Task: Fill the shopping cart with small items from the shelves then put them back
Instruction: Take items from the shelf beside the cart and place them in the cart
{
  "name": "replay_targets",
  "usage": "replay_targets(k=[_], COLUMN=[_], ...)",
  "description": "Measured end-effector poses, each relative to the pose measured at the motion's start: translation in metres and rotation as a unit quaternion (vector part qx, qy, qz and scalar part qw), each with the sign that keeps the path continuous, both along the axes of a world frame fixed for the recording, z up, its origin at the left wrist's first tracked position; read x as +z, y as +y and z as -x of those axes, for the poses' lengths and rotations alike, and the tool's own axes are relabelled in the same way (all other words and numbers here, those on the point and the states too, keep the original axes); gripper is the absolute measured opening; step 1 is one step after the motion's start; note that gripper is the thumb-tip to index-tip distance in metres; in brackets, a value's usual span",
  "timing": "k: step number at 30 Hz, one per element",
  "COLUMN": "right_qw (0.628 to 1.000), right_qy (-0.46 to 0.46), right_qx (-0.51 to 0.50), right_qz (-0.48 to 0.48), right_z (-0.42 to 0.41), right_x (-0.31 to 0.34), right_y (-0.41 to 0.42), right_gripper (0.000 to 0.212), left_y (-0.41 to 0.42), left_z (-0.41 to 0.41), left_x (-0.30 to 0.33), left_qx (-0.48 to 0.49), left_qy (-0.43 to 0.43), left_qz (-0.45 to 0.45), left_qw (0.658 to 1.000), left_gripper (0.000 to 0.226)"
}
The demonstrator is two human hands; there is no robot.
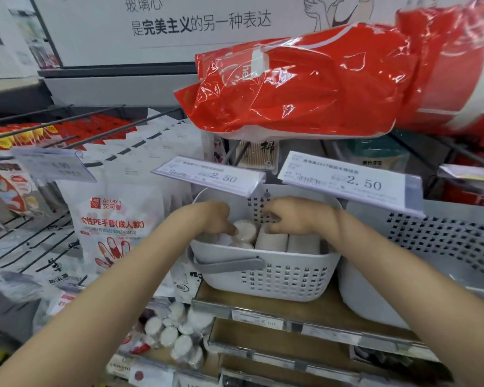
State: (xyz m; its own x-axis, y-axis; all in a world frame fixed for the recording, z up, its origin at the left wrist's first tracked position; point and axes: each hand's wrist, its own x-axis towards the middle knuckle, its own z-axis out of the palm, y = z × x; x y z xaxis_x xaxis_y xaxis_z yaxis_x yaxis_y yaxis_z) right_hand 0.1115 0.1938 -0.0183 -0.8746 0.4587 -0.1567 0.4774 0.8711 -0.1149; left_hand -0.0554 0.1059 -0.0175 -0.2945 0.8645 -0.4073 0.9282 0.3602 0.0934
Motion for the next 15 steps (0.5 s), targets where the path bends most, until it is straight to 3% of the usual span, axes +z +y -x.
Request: replay_targets(k=[4,10,12,15], right_qw=[0.997,0.963,0.953,0.937], right_qy=[0.081,0.266,0.299,0.344], right_qx=[0.003,0.007,0.02,0.055], right_qz=[-0.006,0.041,0.038,0.029], right_z=[-0.024,-0.053,-0.055,-0.045], right_x=[0.002,-0.005,-0.008,-0.01], right_y=[-0.011,-0.053,-0.071,-0.099], right_gripper=[0.042,0.031,0.029,0.028], left_y=[-0.025,-0.099,-0.128,-0.17], left_z=[-0.014,-0.046,-0.053,-0.048], left_x=[0.008,0.003,-0.001,-0.013], left_qx=[-0.034,-0.107,-0.109,-0.071], left_qy=[-0.007,0.038,0.062,0.069], left_qz=[-0.111,-0.3,-0.337,-0.331], left_qw=[0.993,0.947,0.933,0.938], left_gripper=[0.051,0.041,0.042,0.046])
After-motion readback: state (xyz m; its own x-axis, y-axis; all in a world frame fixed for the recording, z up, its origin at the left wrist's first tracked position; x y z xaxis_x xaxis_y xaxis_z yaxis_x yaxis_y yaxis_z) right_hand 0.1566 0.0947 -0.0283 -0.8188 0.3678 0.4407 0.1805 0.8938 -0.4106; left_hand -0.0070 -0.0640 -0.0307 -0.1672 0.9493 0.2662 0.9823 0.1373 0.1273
